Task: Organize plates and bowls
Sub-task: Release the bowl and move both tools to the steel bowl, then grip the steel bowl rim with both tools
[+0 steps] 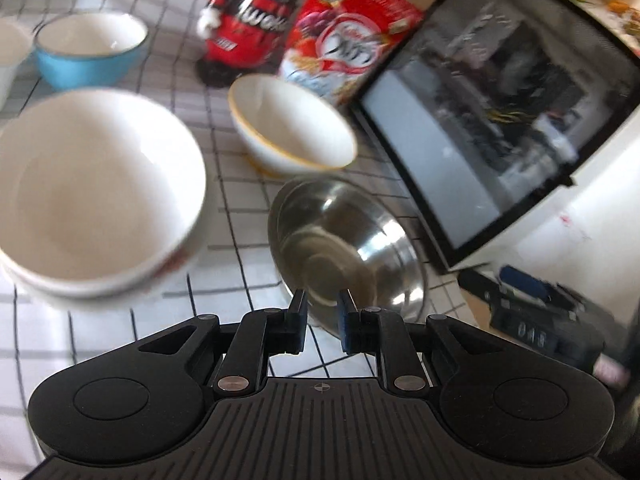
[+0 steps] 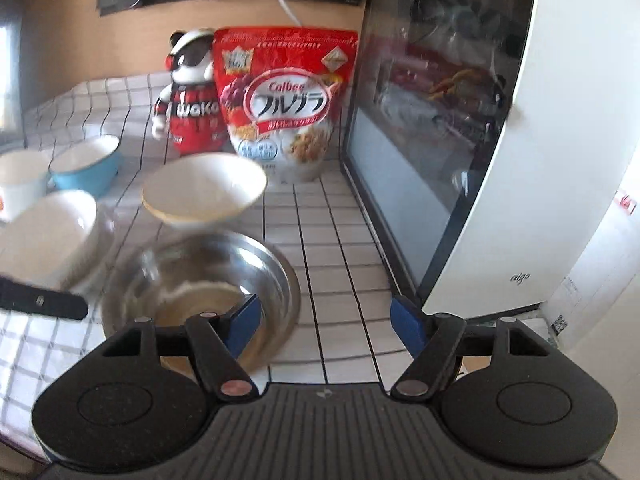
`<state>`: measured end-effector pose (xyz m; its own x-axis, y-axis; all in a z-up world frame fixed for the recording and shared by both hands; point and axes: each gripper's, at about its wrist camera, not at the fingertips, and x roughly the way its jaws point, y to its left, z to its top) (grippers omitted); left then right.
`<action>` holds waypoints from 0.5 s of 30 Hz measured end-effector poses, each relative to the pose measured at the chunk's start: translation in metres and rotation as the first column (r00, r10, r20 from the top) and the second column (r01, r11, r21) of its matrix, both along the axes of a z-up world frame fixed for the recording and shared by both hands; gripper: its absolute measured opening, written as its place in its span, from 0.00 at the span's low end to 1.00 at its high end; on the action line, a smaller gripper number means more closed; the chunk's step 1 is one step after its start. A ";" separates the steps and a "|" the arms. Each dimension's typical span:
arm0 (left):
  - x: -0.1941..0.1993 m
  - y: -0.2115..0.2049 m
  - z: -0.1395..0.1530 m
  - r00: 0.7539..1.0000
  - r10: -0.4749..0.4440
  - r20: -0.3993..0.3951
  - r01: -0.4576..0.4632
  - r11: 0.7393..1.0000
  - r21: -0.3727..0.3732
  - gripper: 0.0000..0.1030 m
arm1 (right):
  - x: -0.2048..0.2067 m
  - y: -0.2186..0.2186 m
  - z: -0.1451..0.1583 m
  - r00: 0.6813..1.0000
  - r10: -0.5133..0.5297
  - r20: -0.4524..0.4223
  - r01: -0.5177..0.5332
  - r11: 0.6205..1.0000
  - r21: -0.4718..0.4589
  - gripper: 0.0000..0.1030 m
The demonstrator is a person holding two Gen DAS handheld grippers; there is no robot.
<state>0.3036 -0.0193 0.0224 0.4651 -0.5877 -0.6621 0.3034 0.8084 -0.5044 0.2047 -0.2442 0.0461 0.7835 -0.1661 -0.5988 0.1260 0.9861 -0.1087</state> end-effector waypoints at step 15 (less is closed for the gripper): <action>0.009 -0.028 -0.024 0.923 0.365 -0.119 -0.358 0.931 0.076 0.20 | 0.010 -0.028 -0.028 0.986 0.166 0.000 -0.166 0.984 0.064 0.74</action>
